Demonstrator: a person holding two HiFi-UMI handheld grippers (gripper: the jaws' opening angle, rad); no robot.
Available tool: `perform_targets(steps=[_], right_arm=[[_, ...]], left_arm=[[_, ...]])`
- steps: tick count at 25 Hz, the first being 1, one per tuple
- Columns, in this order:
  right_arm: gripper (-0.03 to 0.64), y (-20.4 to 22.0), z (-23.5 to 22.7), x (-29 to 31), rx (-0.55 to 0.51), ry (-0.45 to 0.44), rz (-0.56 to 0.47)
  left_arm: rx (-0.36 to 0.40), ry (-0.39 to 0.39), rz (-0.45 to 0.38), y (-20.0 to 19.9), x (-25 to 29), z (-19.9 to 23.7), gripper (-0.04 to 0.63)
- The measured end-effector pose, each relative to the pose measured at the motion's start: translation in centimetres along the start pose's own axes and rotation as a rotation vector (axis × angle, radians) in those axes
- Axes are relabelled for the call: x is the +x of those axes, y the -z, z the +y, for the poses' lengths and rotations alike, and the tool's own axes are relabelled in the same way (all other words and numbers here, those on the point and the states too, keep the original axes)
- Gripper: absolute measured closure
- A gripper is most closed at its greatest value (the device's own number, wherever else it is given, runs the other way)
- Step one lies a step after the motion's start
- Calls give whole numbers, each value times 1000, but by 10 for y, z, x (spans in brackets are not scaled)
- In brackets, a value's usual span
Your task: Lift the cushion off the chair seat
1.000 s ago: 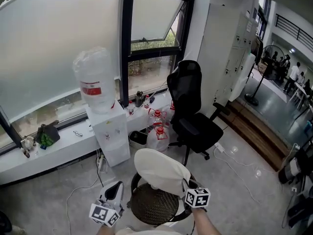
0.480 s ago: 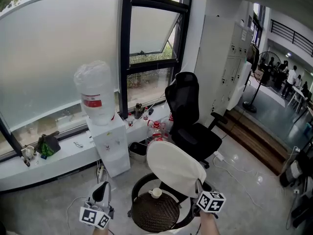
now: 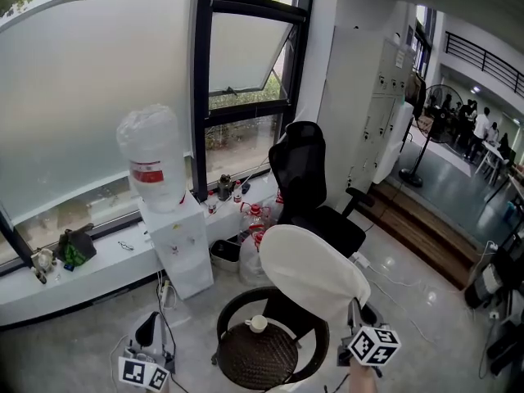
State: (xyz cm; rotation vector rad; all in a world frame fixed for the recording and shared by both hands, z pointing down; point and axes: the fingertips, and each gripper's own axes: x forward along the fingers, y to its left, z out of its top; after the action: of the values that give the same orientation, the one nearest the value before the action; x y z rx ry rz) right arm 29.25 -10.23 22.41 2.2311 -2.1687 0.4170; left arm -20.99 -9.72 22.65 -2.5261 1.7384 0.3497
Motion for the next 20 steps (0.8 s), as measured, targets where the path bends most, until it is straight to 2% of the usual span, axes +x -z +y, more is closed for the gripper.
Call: perform_targets(steps=[6, 20], right_arm=[[577, 5, -6, -26, 20, 31, 4], [577, 15, 8, -30, 6, 15, 14]], left_arm=[[21, 6, 61, 13, -17, 1, 580], [13, 21, 76, 23, -25, -3, 580]])
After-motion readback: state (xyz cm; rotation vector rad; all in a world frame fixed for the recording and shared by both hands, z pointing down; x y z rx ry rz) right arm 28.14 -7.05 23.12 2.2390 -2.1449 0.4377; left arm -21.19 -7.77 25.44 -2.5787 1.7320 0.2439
